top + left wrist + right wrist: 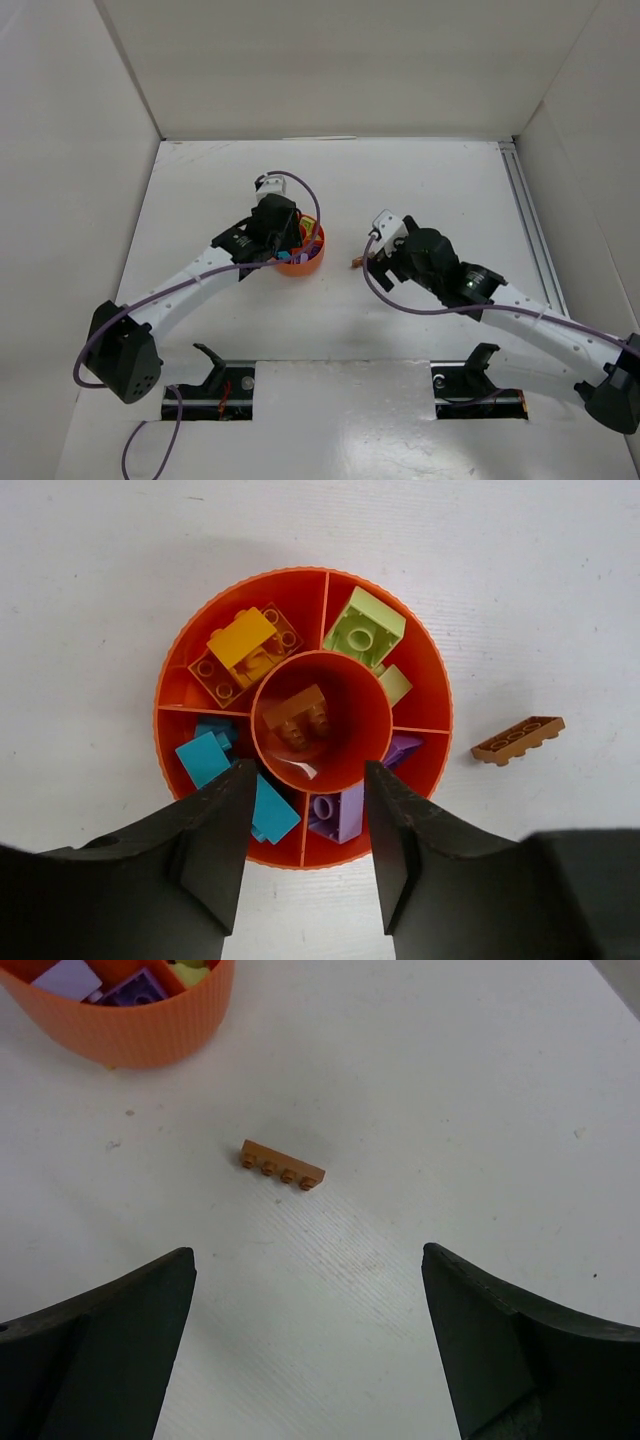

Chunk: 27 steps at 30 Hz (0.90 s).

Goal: Sort the legos into containers by color

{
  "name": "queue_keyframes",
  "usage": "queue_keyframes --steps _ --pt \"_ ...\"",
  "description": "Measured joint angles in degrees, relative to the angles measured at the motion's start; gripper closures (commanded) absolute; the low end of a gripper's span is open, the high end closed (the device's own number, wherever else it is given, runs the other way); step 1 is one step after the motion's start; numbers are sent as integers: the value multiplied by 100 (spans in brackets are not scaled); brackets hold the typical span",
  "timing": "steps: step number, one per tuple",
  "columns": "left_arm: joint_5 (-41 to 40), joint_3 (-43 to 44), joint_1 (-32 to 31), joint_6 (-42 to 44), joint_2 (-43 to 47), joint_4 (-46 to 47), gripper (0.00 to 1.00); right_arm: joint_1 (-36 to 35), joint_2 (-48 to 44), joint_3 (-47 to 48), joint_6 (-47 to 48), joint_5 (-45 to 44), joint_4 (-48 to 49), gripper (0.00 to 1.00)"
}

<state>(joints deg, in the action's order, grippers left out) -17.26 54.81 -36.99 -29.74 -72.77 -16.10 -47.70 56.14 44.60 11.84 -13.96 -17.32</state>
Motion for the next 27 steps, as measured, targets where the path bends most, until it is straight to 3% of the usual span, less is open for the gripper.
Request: queue_keyframes --steps 1,3,4,5,16,23,27 --pt "28 0 0 15 9 0 50 0 68 -9 109 76 4 2" --pt "81 0 0 46 66 -11 28 0 269 -9 352 199 13 2" --pt "120 0 0 57 136 -22 11 15 378 -9 474 243 20 2" --pt "146 0 0 72 232 -44 0 46 520 -4 610 332 20 2" --pt "352 -317 0 22 2317 168 0 1443 2997 660 2052 1937 243 8" --pt "345 -570 0 9 2210 153 0 1727 4000 1303 2638 2693 96 12" --pt "299 -573 0 9 1974 125 0 1692 4264 1550 2793 2885 17 24"
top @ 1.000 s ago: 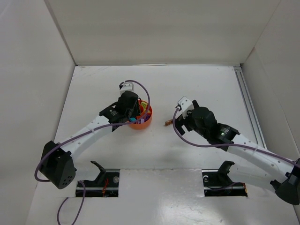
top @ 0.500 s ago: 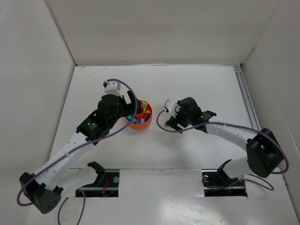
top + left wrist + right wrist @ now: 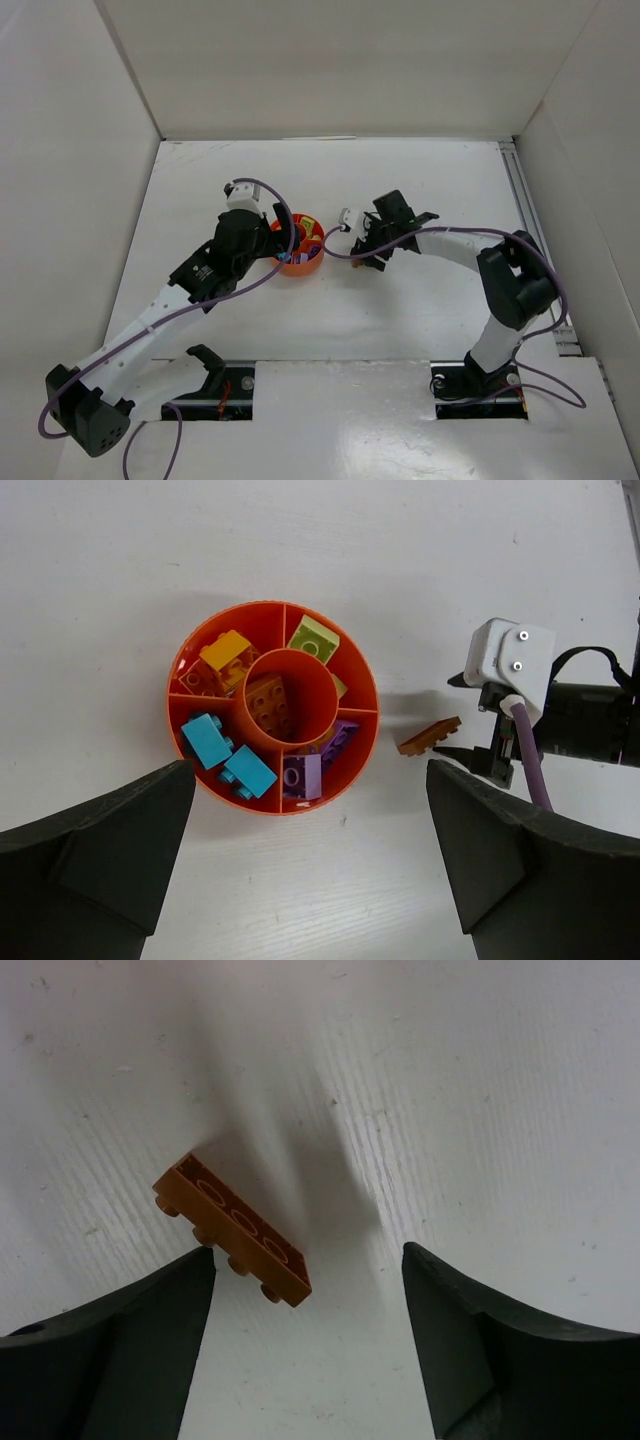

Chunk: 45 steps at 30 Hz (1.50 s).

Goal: Sort the legos into containers by color

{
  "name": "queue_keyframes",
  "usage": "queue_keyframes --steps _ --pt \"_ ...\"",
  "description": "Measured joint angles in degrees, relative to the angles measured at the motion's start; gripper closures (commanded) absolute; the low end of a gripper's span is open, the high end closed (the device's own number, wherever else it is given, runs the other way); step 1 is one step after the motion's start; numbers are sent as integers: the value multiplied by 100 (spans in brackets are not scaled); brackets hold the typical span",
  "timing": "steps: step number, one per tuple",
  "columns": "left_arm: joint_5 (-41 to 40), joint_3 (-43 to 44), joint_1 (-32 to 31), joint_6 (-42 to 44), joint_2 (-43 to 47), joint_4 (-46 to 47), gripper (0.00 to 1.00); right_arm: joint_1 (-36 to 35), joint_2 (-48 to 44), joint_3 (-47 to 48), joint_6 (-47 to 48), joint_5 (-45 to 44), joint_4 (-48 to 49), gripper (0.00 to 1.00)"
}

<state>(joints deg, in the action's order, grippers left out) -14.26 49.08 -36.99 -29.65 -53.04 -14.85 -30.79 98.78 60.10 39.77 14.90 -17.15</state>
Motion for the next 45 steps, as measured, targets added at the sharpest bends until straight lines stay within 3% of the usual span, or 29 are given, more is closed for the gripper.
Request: queue_keyframes --steps 8,10,16,20,24,33,38,45 --pt "-125 0 0 0 -63 -9 0 -28 358 229 105 122 -238 45" --pt "-127 0 0 0 -61 -9 0 -68 400 286 133 131 -271 65" --pt "-129 0 0 0 -22 -15 0 -262 402 289 166 131 -345 94" --pt "-74 0 0 2 22 -15 0 -306 219 164 179 216 -313 99" --pt "214 0 2 15 39 50 0 -337 -758 -376 72 332 -212 99" --pt "2452 -291 37 48 -48 1261 0 -929 -3499 -994 -564 918 415 99" --pt "3307 -402 13 -260 -245 2059 0 -1515 -3873 -1032 -1016 802 568 96" --pt "4079 -634 -127 -369 -345 2704 0 -1657 -3757 -1005 -1320 822 597 96"
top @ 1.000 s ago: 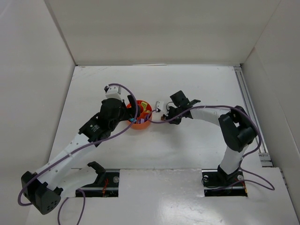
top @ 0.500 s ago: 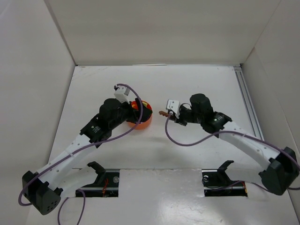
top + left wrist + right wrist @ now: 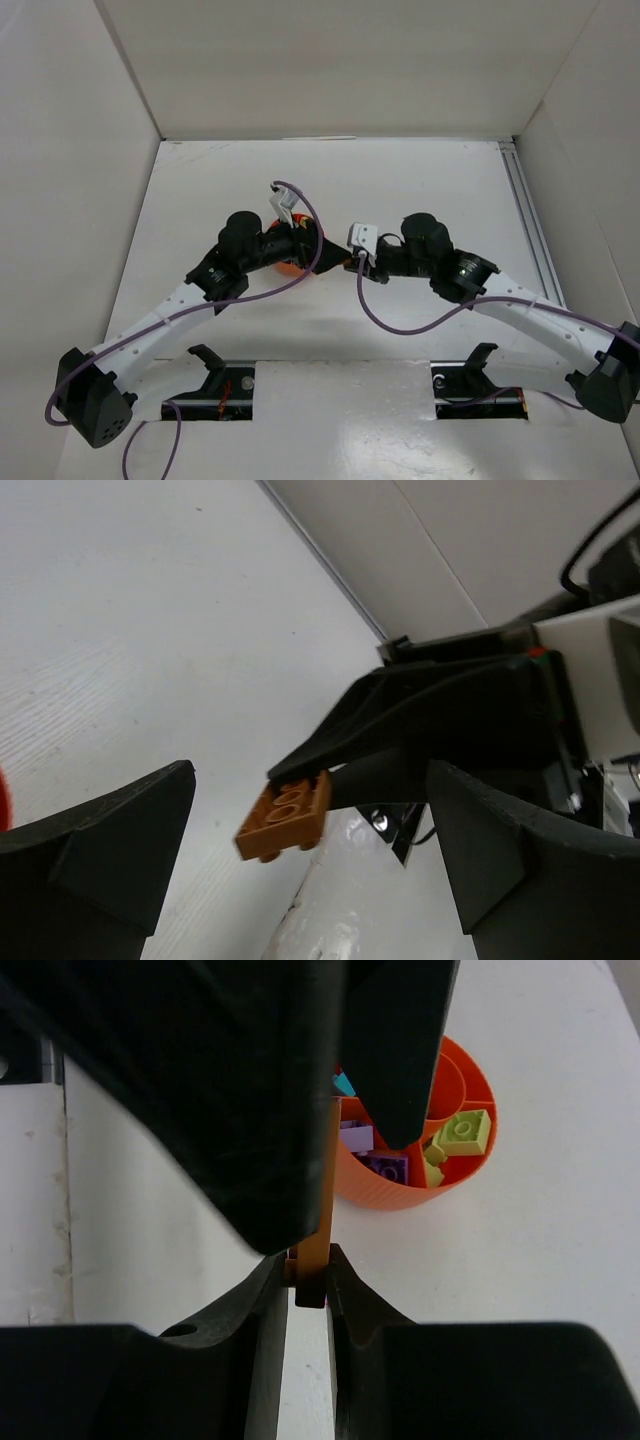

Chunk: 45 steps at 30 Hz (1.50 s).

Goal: Sort the legos into containers by color

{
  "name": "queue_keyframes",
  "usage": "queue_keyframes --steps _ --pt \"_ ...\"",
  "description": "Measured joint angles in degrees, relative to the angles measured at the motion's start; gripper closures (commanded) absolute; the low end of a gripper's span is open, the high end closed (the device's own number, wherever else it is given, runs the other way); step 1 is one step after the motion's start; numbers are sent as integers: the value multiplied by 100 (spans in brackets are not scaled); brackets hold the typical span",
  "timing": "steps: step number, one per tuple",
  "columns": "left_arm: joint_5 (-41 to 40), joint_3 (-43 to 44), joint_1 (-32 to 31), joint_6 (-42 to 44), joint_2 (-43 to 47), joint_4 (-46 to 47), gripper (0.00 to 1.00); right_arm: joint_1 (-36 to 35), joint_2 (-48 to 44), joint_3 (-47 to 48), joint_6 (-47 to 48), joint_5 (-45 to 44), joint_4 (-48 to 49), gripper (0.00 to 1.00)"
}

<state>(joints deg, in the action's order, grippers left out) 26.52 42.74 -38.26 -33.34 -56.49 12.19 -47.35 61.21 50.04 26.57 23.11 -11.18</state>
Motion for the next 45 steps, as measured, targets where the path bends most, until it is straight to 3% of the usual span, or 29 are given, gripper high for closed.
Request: queue_keyframes --steps 7,12,21,25,26,29,33,34,36,37,38,41,45 --pt "1027 -160 -2 671 155 317 3 0 492 717 -168 422 -752 98" --pt "1497 -330 -4 1202 485 339 15 0 387 1108 -350 841 -1088 100" --pt "1834 -376 -2 1554 678 459 56 0 297 1178 -514 1226 -1290 100" --pt "1816 -376 7 1622 634 450 84 0 363 1187 -555 1390 -1292 100" --pt "1847 -376 7 1641 621 455 96 0 367 1196 -573 1394 -1318 100" --pt "1963 -374 -46 1856 623 481 100 4 398 1217 -706 1445 -1429 100" --pt "1864 -374 -66 1875 651 442 100 0 404 1261 -730 1425 -1484 76" --pt "1818 -372 -66 1867 673 420 100 0 409 1272 -730 1401 -1486 57" --pt "1558 -352 -79 1823 717 284 100 0 413 1314 -748 1261 -1499 37" --pt "1375 -330 -72 1790 726 166 100 0 413 1351 -748 1165 -1528 11" --pt "1150 -293 -63 1764 723 33 100 0 413 1399 -782 1058 -1552 1" --pt "452 -149 -57 1670 723 -417 100 0 413 1526 -780 564 -1617 0" --pt "-813 70 -57 1392 708 -981 100 -2 402 1600 -997 -791 -1888 0"
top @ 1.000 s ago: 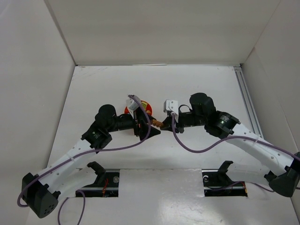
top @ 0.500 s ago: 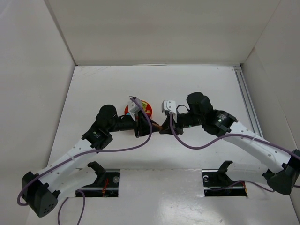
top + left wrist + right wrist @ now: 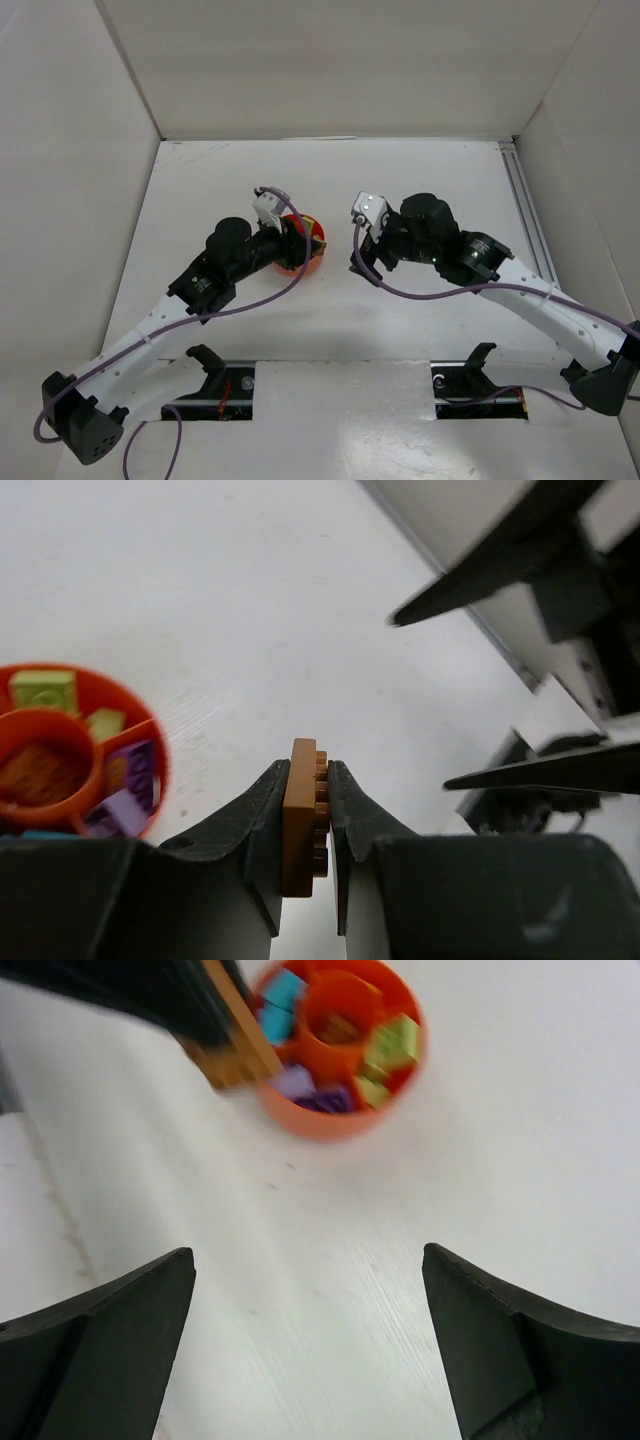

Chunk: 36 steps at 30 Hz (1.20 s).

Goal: Sort the legos into containers by color

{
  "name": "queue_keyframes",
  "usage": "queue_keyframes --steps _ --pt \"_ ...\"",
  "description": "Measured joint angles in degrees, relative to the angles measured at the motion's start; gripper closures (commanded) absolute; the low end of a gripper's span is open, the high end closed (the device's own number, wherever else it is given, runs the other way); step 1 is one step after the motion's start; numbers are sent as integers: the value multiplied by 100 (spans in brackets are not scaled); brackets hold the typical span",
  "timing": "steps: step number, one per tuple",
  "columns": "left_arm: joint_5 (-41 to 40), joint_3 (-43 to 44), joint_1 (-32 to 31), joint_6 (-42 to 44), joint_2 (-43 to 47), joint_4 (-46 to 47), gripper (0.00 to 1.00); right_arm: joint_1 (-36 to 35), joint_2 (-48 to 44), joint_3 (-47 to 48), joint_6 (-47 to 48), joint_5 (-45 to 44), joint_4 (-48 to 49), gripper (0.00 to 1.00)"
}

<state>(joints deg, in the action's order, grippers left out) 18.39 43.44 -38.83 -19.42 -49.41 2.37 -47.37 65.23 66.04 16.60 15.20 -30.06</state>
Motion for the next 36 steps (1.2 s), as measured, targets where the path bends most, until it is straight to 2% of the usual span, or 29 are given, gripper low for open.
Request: queue_keyframes --steps 4,10,18,29,30,32,36 --pt "-1298 334 260 -382 -323 -592 100 24 -120 -48 -315 -1517 -319 0" --pt "-2452 763 658 -664 -1349 -1016 100 487 -376 -260 -629 -2400 -597 0" --pt "-3086 1012 658 -721 -2201 -1244 100 1036 -363 -566 -721 -2590 -752 0" --pt "-3093 1209 658 -640 -2715 -1165 100 1329 -315 -601 -691 -2459 -785 0" --pt "-3075 1209 658 -636 -2750 -1169 94 1329 -310 -601 -688 -2444 -785 0" --pt "-3034 1209 658 -621 -2791 -1174 69 1342 -306 -612 -675 -2430 -782 0" --pt "-2924 1209 658 -570 -2798 -1176 46 1397 -273 -643 -660 -2376 -785 0"
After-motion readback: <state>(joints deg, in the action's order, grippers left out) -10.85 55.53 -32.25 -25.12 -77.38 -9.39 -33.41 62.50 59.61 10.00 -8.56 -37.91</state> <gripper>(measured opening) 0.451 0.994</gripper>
